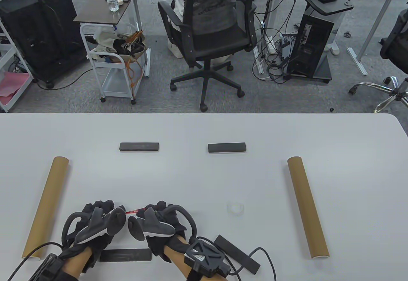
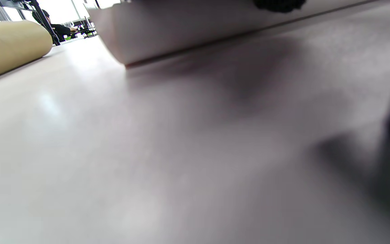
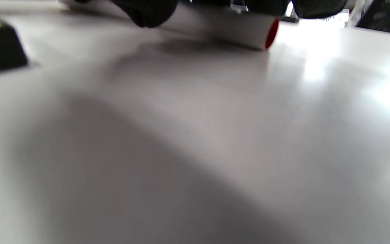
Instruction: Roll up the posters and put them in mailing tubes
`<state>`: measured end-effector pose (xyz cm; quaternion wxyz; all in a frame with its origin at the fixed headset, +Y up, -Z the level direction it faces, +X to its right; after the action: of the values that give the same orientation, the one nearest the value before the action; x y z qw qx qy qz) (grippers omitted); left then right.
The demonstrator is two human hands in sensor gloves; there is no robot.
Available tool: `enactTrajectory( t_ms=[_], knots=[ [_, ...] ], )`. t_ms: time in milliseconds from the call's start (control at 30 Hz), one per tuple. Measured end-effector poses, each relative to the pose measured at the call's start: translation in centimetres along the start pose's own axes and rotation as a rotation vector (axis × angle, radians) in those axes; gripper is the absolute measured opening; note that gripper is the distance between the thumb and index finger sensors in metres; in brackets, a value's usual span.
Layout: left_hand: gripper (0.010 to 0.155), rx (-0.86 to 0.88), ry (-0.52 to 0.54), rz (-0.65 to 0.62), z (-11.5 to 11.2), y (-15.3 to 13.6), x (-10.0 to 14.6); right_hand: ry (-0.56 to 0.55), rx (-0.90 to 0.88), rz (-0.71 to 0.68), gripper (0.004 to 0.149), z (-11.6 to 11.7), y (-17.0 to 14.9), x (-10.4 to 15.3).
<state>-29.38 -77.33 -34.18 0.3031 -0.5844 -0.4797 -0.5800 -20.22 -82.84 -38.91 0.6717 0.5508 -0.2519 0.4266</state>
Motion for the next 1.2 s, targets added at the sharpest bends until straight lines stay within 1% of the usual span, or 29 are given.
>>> enactTrajectory(
  t_ms=[33, 67, 200, 300, 367, 433, 500, 700, 933, 1067, 1100, 1167, 1200],
  knots=[
    [0.076, -0.014, -0.003, 0.007, -0.1, 0.0, -0.1, 0.006, 0.007, 0.003, 0.065, 0.0, 0.0, 0.0],
    [0.075, -0.026, -0.002, 0.009, -0.2, 0.0, -0.1, -0.007, 0.002, 0.0, 0.065, 0.0, 0.0, -0.1],
    [0.059, -0.002, -0.025, 0.013, -0.4, -0.1, -0.2, 0.011, -0.025, 0.005, 0.065, 0.1, -0.4, 0.1],
    [0.055, 0.019, -0.013, 0.001, -0.1, 0.0, -0.2, 0.022, -0.045, 0.009, 0.065, -0.1, -0.2, 0.5],
    [0.055, 0.013, -0.012, -0.002, 0.0, 0.1, -0.1, 0.033, -0.043, 0.016, 0.064, -0.1, -0.1, 0.7],
    [0.058, 0.007, -0.009, -0.002, 0.0, 0.2, -0.1, 0.031, -0.034, 0.019, 0.064, 0.0, 0.0, 0.8],
    [0.074, -0.022, -0.013, 0.003, -0.3, 0.2, -0.1, 0.03, -0.034, 0.02, 0.065, 0.1, 0.2, 0.9],
    [0.06, -0.003, -0.009, 0.001, -0.3, 0.0, -0.2, 0.018, -0.009, 0.06, 0.062, 0.7, 0.6, 0.7],
    [0.059, 0.023, -0.031, -0.023, -0.6, 0.3, -0.3, 0.03, 0.0, 0.091, 0.058, 1.8, 0.5, 0.1],
    [0.057, 0.019, -0.016, -0.026, -0.4, 0.4, -0.2, 0.028, 0.001, 0.082, 0.058, 2.3, 0.5, -0.1],
    [0.056, 0.008, -0.003, -0.028, -0.3, 0.5, -0.1, 0.023, -0.006, 0.061, 0.058, 2.3, 0.5, -0.2],
    [0.053, -0.013, 0.027, -0.029, 0.0, 0.4, 0.0, -0.039, -0.029, 0.024, 0.058, 2.0, 0.3, -0.1],
    [0.053, 0.004, 0.044, -0.025, 0.1, 0.1, 0.1, -0.056, -0.044, 0.023, 0.059, 1.8, 0.1, 0.0]
  ],
)
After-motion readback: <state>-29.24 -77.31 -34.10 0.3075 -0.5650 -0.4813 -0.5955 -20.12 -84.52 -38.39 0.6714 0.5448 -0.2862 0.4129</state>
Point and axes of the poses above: the tracker on the back of each hand, its own y axis roughly to the thumb side, its own x axis roughly from the fingertips to the wrist, z = x × y, the point moved 3 cm from there along -x, roughly from the wrist to the fingertips, and after that the axes turned 9 degrees about -x, right-handed, at the moved point
